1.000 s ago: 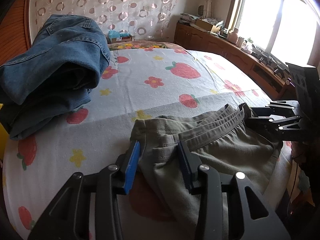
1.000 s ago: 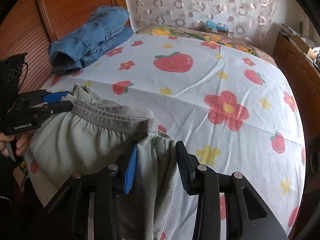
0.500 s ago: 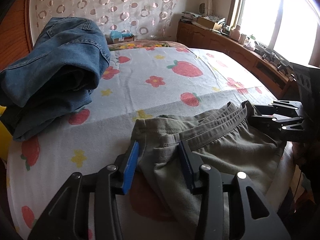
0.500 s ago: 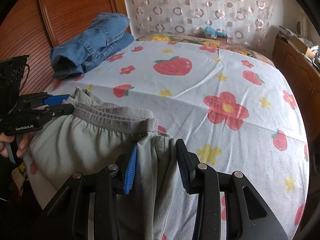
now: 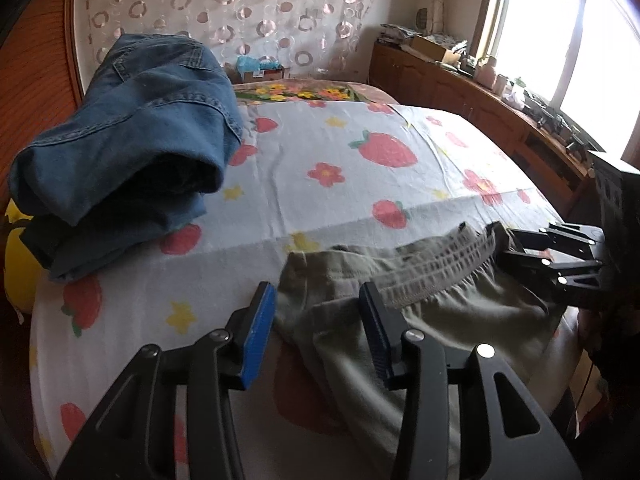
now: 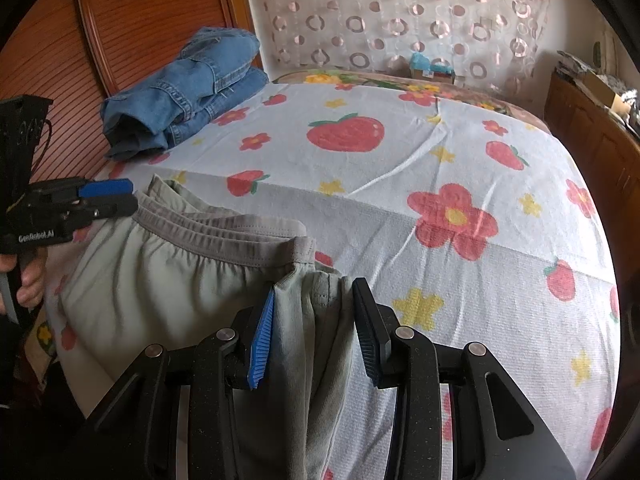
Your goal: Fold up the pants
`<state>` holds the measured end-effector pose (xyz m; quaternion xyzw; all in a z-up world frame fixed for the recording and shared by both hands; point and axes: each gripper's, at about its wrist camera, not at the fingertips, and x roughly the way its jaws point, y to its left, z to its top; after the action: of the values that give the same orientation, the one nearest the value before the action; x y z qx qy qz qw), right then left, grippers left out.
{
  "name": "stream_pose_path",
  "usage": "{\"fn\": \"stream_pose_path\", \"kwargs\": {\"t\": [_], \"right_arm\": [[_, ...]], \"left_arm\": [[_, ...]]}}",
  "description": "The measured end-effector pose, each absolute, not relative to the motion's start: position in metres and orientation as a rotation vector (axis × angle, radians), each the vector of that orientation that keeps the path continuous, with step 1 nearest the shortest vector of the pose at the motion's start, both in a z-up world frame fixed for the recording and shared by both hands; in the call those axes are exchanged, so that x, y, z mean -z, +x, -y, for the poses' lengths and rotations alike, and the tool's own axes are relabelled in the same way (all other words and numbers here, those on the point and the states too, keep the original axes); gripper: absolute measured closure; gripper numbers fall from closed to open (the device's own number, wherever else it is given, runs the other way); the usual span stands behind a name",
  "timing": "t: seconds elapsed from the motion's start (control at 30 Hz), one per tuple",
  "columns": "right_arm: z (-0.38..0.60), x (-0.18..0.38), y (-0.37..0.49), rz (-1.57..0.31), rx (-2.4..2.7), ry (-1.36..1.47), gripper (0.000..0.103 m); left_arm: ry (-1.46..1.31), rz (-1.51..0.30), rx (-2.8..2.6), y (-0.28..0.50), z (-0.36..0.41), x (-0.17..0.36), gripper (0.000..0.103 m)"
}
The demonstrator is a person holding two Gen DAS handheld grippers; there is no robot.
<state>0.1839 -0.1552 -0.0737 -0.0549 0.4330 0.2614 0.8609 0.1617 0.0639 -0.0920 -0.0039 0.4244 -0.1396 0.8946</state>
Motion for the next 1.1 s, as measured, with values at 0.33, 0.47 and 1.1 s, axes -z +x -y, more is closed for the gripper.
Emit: {"fn": "stream_pose_path", "kwargs": {"t": [0.33,0.47,1.1], "right_arm": [[0.155,0.074,0.184,-0.909,-0.549,-0.114,0.066],[0.155,0.073,0.184,-0.918,-0.58,-0.102,0.085],[0.152,0.007,0.154,-0.757,-0.614,-0.07,0.09]], "left_arm": [[-0.001,-0.911,0.299,0.168,-0.066,0.108,0.044],[-0.002,-0.899,0.295,0.165,-0.065,0.108,0.044],[-0.057,-0.711,0.405,0.122,-0.062,0.042,0.092]]}}
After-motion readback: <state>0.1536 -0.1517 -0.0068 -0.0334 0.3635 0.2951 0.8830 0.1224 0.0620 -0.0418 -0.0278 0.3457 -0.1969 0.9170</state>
